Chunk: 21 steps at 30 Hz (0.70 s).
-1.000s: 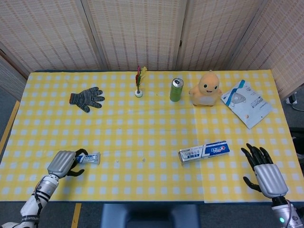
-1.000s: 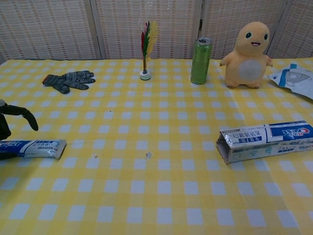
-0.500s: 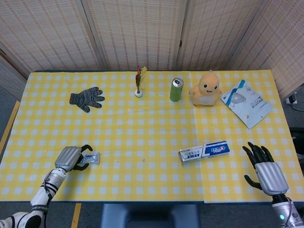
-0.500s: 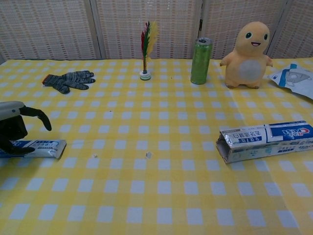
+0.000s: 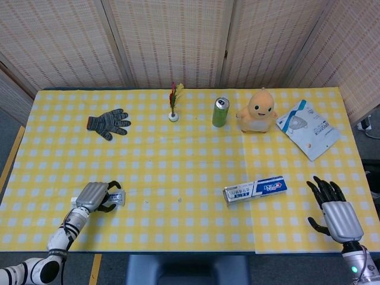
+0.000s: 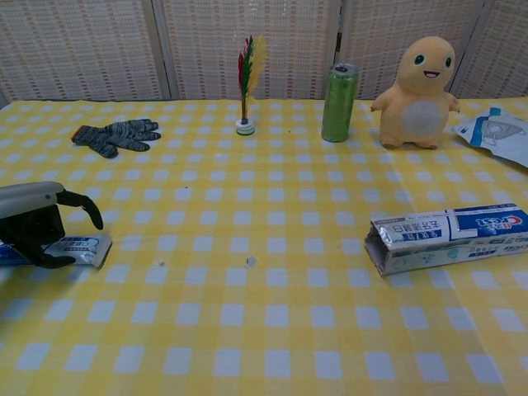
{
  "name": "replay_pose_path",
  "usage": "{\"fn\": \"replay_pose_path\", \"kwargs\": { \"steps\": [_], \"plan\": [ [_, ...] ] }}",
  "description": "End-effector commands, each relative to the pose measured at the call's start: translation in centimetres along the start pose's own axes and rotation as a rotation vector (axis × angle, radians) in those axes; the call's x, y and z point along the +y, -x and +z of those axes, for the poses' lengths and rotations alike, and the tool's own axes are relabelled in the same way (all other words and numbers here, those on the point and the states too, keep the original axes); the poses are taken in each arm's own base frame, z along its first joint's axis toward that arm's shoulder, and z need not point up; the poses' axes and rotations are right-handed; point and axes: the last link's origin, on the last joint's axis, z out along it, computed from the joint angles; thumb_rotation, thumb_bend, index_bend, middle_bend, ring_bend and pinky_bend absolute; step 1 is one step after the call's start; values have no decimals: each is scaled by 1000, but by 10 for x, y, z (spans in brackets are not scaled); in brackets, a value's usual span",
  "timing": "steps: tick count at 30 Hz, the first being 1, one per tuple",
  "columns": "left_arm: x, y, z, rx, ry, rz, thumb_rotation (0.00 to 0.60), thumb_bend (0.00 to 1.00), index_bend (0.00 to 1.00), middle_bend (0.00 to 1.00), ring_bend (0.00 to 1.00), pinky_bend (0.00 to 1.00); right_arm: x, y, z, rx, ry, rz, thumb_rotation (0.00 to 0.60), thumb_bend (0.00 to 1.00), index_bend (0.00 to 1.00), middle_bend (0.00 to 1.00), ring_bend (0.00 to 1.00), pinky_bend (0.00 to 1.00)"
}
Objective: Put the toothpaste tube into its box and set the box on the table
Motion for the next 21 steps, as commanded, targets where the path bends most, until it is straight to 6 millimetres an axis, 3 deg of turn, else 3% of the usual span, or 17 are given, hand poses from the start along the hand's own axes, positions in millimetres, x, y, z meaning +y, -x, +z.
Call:
{"fn": "replay_pose_path", "kwargs": {
  "steps": [1, 15, 21],
  "plan": [
    [-1, 1, 2, -4, -4, -3, 600, 344, 348, 1000, 1000, 1000, 0, 0, 0, 1, 1, 0, 600, 309, 0, 0, 0, 0],
    [-6, 3, 4, -16, -19, 5, 600, 344, 431, 1000, 1000, 1000, 0, 2, 2, -4, 4, -5, 600, 309, 0, 0, 0, 0],
    [-6, 4, 5, 0, -16, 5, 600, 344, 579, 1000, 1000, 1000, -1, 2, 1, -5, 1, -7, 600, 309, 0, 0, 0, 0]
  ]
}}
